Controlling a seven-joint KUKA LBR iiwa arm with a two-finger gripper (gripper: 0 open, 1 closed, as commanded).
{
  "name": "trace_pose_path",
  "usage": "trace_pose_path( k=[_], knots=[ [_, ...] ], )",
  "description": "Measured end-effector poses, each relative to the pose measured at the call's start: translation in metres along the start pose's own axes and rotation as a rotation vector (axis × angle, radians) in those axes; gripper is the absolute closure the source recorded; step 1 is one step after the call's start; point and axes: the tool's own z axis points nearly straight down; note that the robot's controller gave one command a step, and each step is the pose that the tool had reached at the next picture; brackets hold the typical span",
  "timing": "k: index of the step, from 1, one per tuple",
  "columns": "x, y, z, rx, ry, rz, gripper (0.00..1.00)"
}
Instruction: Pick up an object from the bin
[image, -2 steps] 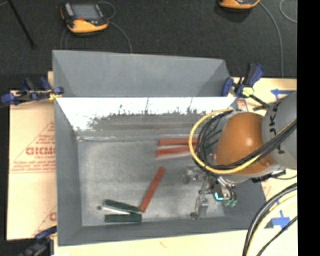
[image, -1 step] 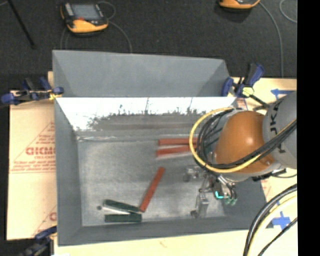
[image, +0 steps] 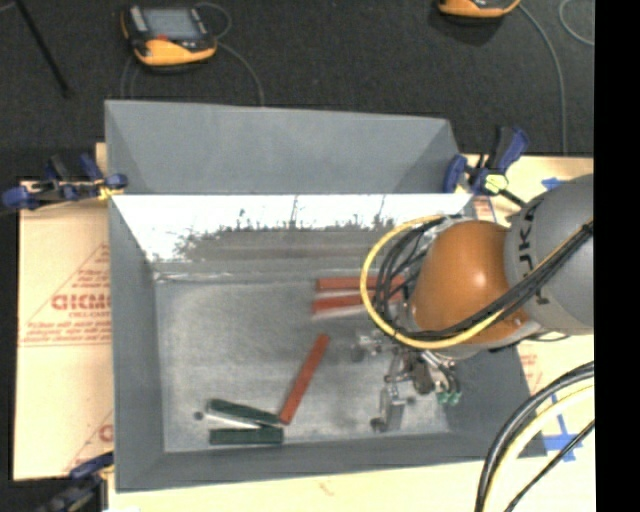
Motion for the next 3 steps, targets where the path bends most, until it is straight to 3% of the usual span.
trace_pose_path(
  k=[1, 2, 3],
  knots=[
    [-0.051, 0.020, 0.009, -0.004, 0.002, -0.201, 0.00],
    [-0.052, 0.035, 0.026, -0.004, -0.006, -0.129, 0.00],
    [-0.043, 0.042, 0.032, -0.005, 0.000, -0.099, 0.00]
  ],
)
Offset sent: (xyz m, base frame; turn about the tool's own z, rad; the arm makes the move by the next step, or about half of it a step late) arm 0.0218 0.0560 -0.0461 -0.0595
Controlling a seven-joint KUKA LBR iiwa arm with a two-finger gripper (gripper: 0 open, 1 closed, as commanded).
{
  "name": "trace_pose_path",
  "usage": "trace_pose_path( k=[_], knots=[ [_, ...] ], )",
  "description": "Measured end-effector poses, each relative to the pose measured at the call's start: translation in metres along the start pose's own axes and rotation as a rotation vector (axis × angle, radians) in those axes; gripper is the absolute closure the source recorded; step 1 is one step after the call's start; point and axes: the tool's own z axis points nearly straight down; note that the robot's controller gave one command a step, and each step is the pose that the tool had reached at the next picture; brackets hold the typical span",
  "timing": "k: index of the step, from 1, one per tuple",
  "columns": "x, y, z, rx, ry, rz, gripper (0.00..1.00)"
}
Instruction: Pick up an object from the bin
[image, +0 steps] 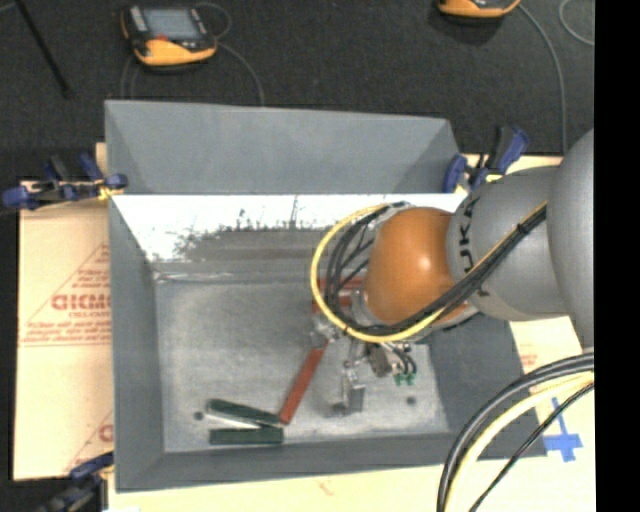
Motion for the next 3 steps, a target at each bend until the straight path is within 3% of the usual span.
trace_pose_path(
  k=[1, 2, 3],
  knots=[
    [-0.008, 0.003, -0.032, 0.000, 0.008, -0.102, 0.00],
    [-0.062, 0.014, -0.025, 0.005, -0.007, -0.401, 0.00],
    [-0.032, 0.056, 0.014, -0.003, 0.003, -0.724, 1.00]
  ],
)
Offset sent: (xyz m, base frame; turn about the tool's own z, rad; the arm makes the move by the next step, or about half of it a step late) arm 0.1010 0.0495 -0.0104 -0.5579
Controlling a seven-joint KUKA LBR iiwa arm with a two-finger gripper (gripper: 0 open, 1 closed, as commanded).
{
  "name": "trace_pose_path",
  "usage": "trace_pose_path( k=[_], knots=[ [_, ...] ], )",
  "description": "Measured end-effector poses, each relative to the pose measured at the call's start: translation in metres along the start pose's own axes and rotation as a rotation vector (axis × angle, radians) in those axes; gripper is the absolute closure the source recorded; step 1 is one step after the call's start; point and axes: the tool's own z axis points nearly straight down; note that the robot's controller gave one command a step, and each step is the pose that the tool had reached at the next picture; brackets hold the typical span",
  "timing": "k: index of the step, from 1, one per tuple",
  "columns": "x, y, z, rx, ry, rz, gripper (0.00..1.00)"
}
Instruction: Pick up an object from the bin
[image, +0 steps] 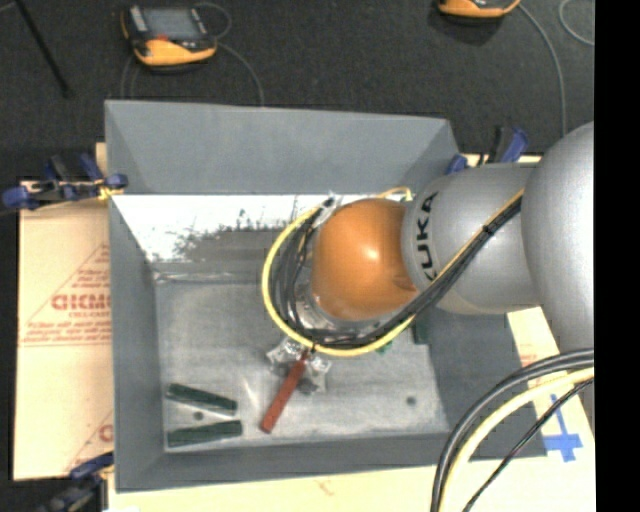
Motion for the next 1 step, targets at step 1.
trace_pose_path(
  k=[1],
  knots=[
    [0.0000, 0.0000, 0.0000, 0.000, 0.000, 0.000, 1.00]
  ],
)
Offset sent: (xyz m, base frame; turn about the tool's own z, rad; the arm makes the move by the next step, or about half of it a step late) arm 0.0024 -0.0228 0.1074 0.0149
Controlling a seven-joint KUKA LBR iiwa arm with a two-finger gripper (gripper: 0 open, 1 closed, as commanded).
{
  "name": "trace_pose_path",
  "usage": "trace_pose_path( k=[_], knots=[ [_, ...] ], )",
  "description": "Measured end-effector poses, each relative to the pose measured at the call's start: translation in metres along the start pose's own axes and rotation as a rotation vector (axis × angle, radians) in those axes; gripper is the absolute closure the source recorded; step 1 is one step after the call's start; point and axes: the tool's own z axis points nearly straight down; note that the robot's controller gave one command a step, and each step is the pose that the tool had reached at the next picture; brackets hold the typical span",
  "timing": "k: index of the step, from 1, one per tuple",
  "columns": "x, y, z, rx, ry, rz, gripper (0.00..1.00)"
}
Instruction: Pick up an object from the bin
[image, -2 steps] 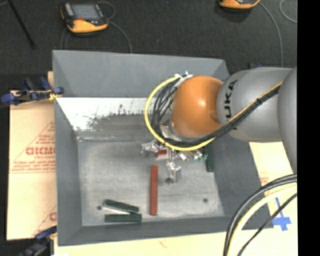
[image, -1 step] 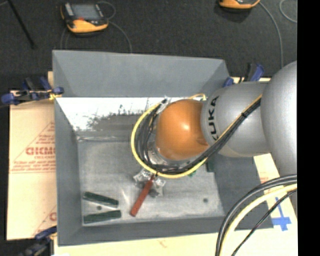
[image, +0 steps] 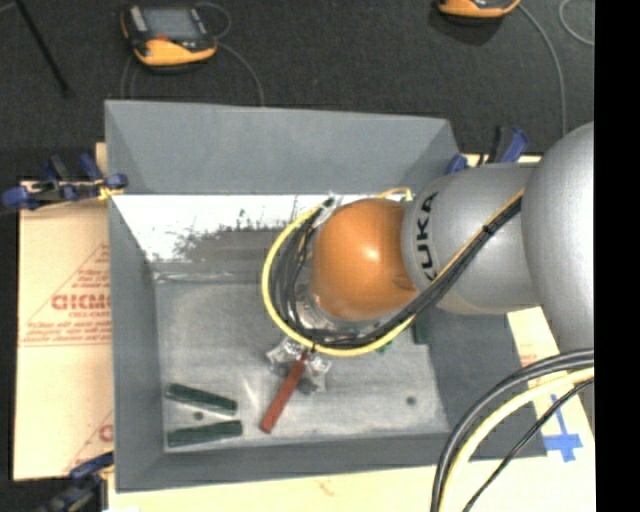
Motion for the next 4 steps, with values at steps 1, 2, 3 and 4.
trace_pose_path(
  k=[1, 2, 3, 4],
  knots=[
    [0.0157, -0.0171, -0.1080, 0.001, -0.001, 0.019, 1.00],
    [0.0154, -0.0167, -0.1080, 0.000, -0.001, 0.021, 1.00],
    [0.0154, -0.0166, -0.1080, 0.000, -0.001, 0.022, 1.00],
    [0.0154, -0.0167, -0.1089, 0.000, -0.002, 0.016, 1.00]
  ],
)
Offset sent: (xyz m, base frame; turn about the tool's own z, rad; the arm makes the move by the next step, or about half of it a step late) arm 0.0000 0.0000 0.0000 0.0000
